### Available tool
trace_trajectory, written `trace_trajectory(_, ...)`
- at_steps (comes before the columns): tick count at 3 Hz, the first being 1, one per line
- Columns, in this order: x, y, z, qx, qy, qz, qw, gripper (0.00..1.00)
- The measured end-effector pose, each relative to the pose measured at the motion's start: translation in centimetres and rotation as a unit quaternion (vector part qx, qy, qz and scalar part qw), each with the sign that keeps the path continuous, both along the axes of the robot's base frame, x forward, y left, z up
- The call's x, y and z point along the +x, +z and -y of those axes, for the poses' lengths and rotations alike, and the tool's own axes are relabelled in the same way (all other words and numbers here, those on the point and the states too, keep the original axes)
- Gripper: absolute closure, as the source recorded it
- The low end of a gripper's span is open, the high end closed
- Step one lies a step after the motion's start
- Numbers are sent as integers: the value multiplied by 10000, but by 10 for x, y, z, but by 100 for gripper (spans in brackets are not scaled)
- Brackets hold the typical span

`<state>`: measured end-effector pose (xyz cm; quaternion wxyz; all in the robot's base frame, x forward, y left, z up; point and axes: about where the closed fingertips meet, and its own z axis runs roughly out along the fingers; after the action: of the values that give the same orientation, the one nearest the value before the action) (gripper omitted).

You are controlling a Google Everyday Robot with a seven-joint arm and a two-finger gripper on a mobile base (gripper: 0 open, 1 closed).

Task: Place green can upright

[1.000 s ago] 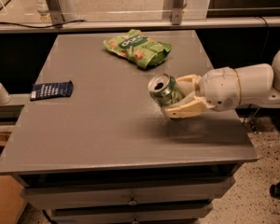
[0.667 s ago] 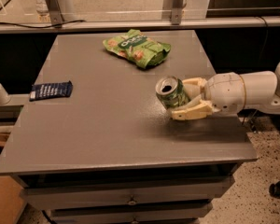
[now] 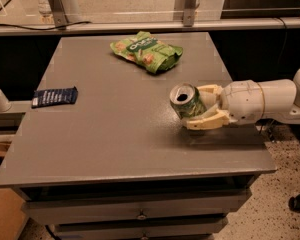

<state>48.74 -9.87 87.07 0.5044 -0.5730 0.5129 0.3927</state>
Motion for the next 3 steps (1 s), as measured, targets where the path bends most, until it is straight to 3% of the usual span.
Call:
trace_trajectory(1, 0, 2, 0, 459, 39, -44, 9989, 100)
trace_trajectory(2, -1, 4, 5, 1036, 53, -100, 9945, 100)
trace_trajectory(3, -3, 5, 12, 1285, 133, -49, 9916, 84)
